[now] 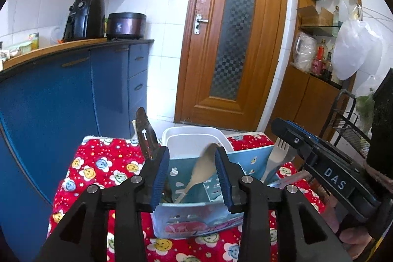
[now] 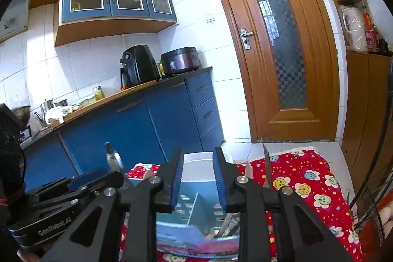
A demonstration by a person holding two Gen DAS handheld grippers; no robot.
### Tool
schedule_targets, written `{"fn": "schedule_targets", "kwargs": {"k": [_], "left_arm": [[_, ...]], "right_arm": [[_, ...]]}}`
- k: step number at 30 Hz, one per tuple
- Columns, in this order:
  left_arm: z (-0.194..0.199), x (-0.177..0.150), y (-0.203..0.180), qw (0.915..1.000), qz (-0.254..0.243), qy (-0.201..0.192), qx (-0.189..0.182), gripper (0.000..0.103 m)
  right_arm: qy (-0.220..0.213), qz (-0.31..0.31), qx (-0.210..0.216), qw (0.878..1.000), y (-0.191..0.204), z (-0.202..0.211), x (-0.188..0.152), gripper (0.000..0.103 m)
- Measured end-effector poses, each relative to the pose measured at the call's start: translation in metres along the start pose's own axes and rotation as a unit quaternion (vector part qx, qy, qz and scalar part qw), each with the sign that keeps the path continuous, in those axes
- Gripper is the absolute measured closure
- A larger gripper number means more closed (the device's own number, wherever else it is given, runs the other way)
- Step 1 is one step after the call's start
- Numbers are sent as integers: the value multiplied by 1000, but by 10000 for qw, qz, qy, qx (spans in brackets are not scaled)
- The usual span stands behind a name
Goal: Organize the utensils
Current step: 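Open the left tool to drop the spoon in while the right tool releases its chopstick, then move both tools back down toward the last fork and chopstick on the tablecloth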
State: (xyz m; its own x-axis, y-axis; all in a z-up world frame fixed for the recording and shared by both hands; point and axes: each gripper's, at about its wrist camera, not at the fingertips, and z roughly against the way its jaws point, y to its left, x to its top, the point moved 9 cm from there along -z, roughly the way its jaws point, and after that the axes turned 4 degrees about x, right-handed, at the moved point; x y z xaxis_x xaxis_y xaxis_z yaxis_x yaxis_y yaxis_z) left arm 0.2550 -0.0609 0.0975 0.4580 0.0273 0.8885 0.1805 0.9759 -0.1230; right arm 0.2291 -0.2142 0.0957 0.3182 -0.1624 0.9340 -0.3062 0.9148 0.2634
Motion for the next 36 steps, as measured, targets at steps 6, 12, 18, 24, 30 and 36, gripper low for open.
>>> {"fn": "schedule_targets", "kwargs": {"k": [6, 12, 18, 24, 30, 36], "left_arm": [[17, -2, 4, 10000, 7, -29, 41, 57], [33, -10, 8, 10000, 38, 34, 22, 52], [45, -29, 5, 9997, -2, 232, -32, 50], [50, -54, -3, 9986, 1, 517, -108, 49], [50, -85, -11, 9958, -18, 907, -146, 49], [45, -117, -20, 9909, -146, 1334, -83, 49]], "right_arm": [[-119, 12, 86, 9999, 8, 23, 8, 69], [53, -104, 67, 9999, 9, 44, 0, 68], [283, -166, -66, 9994, 5, 64, -21, 65], [581, -189, -206, 9979, -1, 82, -48, 61], [863, -227, -362, 9954, -11, 97, -76, 57], [1100, -338, -491, 9921, -23, 108, -100, 56]]}}
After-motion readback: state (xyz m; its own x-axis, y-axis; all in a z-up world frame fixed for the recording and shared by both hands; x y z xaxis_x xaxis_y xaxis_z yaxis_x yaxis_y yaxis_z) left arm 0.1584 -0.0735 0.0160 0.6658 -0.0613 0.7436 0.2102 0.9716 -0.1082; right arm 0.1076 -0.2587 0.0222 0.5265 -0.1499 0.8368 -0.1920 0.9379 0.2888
